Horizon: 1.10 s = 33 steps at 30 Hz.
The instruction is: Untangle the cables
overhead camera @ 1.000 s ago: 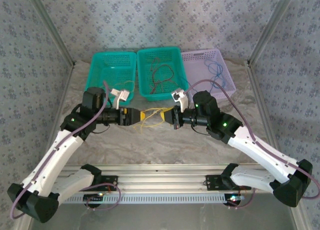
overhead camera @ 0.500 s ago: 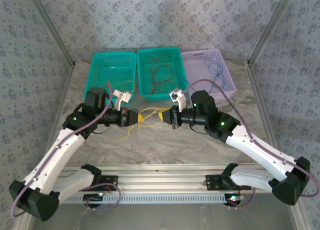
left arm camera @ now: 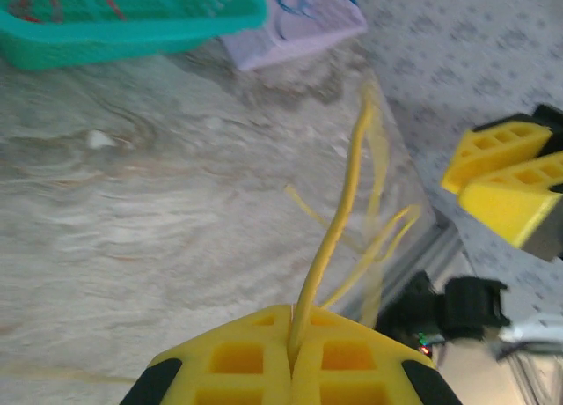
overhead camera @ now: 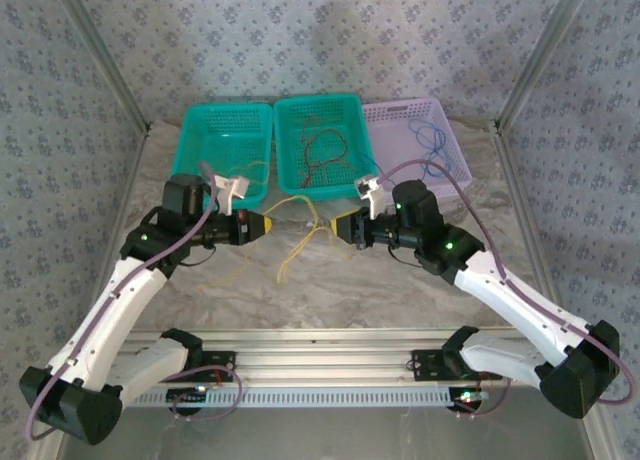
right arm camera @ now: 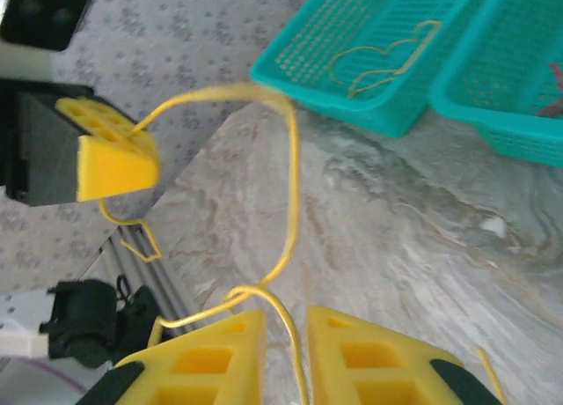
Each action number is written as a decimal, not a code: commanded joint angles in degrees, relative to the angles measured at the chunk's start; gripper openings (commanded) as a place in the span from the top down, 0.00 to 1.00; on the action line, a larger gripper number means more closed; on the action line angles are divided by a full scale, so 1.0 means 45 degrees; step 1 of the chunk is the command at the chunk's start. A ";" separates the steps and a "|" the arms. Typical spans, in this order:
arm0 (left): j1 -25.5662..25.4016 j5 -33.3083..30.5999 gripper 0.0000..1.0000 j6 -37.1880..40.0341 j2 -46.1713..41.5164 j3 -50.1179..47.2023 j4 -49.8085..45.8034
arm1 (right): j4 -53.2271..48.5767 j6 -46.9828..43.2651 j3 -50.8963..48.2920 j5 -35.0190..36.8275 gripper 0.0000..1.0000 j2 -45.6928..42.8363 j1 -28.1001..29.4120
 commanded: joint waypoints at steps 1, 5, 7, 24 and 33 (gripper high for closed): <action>0.0094 -0.1574 1.00 -0.0443 0.0090 0.0750 0.0212 | 0.0558 0.0353 -0.0286 -0.0351 0.75 -0.0134 -0.0221; 0.0154 -0.2325 1.00 -0.0428 0.0315 0.1329 0.0197 | 0.0985 0.0463 -0.0489 -0.0563 0.73 -0.0025 -0.0226; 0.0172 -0.2916 1.00 -0.0219 0.0407 0.1841 -0.0081 | 0.1088 0.0480 -0.0538 -0.0639 0.73 -0.0013 -0.0190; 0.0328 -0.5131 1.00 0.0821 0.1029 0.4787 -0.1865 | 0.2424 0.0532 0.0020 -0.0571 0.44 0.1703 0.0956; 0.0901 -0.7591 1.00 0.1254 0.1210 0.5511 -0.1916 | 0.2691 0.0377 0.0631 -0.0412 0.43 0.2486 0.1551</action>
